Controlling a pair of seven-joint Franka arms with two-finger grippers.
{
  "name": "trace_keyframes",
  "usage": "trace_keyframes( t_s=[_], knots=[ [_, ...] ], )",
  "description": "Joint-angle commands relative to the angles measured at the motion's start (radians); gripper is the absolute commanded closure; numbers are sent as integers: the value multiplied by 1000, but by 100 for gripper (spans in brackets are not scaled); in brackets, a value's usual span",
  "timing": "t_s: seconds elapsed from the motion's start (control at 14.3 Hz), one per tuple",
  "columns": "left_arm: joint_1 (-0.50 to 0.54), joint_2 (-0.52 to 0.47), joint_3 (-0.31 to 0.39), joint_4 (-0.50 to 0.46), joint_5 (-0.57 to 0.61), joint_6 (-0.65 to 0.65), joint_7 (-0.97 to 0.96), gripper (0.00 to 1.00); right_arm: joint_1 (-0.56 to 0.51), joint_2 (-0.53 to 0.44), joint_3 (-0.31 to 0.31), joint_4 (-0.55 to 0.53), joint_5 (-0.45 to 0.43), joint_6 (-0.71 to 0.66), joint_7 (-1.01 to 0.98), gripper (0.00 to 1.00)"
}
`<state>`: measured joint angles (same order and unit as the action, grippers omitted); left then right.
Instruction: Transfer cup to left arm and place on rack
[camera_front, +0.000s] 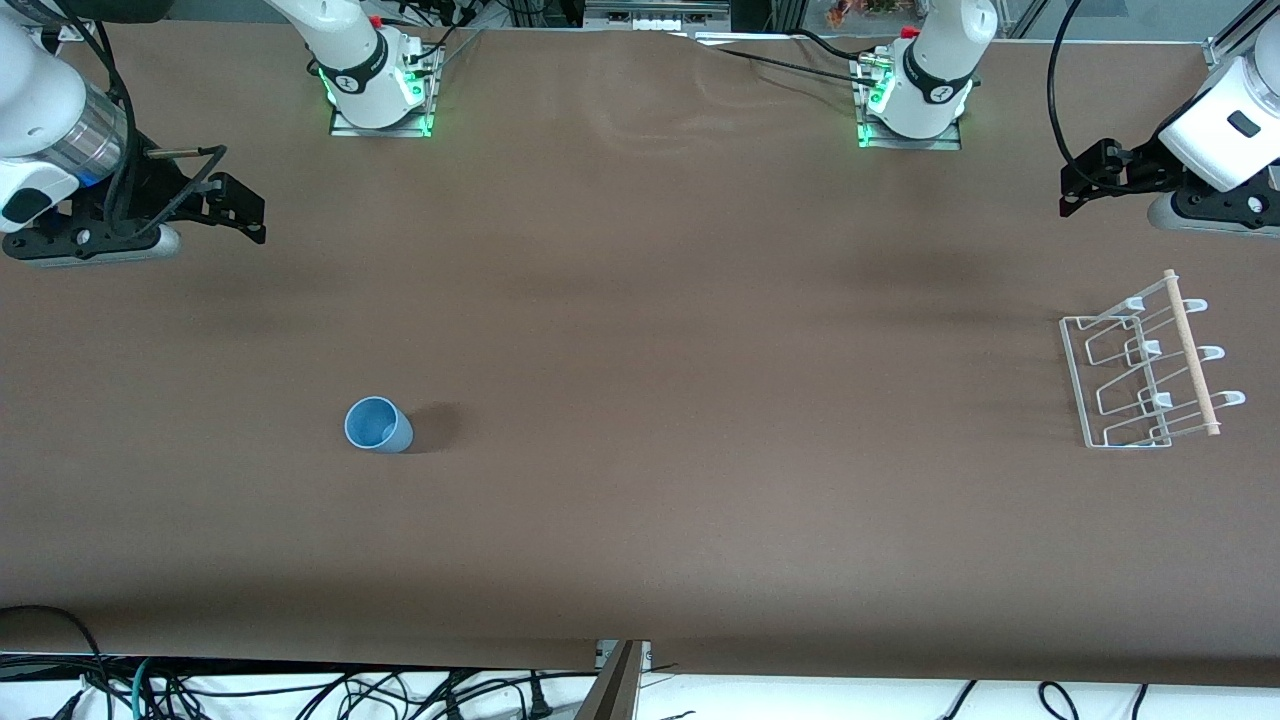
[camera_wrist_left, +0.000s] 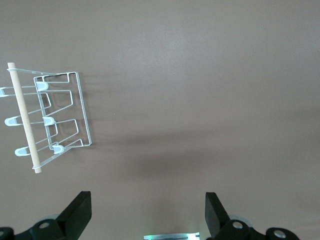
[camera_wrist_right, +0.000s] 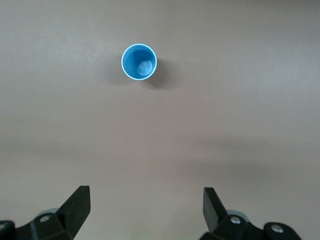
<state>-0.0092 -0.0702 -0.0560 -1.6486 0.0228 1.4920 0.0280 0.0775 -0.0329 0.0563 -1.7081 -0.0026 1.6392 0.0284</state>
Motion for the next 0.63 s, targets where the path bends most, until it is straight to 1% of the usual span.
trace_keyframes(
  t_s=[0.0,0.56],
  knots=[
    [11,-17,-5,-16,-18,8,13,0,-7,8,5,24,-5,-21,-10,0],
    [11,-17,-7,-14,-20,1,13,0,-5,8,7,30,-8,-21,-18,0]
  ],
)
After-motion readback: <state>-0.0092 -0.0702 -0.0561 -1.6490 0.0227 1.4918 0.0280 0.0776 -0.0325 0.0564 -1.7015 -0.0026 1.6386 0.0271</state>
